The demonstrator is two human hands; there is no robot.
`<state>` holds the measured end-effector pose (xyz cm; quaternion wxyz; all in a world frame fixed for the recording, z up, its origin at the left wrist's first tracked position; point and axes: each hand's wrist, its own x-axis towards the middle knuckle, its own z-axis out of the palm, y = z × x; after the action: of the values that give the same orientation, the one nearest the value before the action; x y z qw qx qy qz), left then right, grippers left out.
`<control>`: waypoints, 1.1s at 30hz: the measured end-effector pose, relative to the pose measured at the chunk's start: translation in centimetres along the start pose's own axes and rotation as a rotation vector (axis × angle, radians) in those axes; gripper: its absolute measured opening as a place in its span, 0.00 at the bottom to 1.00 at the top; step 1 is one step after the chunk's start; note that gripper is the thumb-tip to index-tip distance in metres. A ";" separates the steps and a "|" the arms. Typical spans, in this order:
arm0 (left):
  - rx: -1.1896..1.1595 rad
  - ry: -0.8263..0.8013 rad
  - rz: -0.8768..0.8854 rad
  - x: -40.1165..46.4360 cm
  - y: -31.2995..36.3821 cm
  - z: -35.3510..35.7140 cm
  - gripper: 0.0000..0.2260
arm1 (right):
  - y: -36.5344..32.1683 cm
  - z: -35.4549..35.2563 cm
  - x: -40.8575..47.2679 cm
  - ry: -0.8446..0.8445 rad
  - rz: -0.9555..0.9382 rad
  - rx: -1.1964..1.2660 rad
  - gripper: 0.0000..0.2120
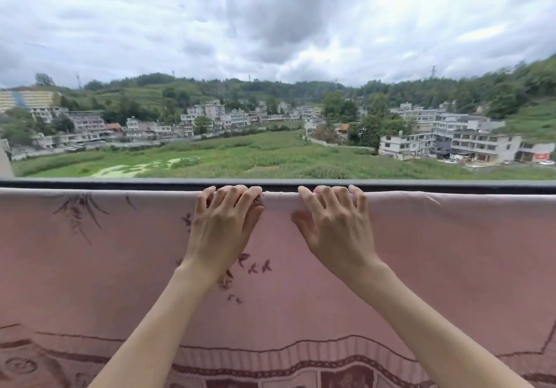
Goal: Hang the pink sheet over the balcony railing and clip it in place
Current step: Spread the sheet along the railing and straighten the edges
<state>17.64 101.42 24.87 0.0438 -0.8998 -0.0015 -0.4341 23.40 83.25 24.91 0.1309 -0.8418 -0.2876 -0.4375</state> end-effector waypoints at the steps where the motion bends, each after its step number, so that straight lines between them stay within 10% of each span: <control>1: -0.005 -0.026 -0.026 -0.5 -2.1 -0.6 0.19 | -1.8 0.6 0.6 -0.021 -0.006 0.012 0.19; 33: 0.096 -0.263 -0.331 -14.1 -58.4 -8.8 0.27 | -58.1 18.5 17.1 -0.107 -0.193 0.274 0.20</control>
<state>-0.45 159.43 23.85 0.0142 -0.9330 -0.1758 -0.3137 8.58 144.75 26.19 0.1863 -0.8067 -0.4306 -0.3595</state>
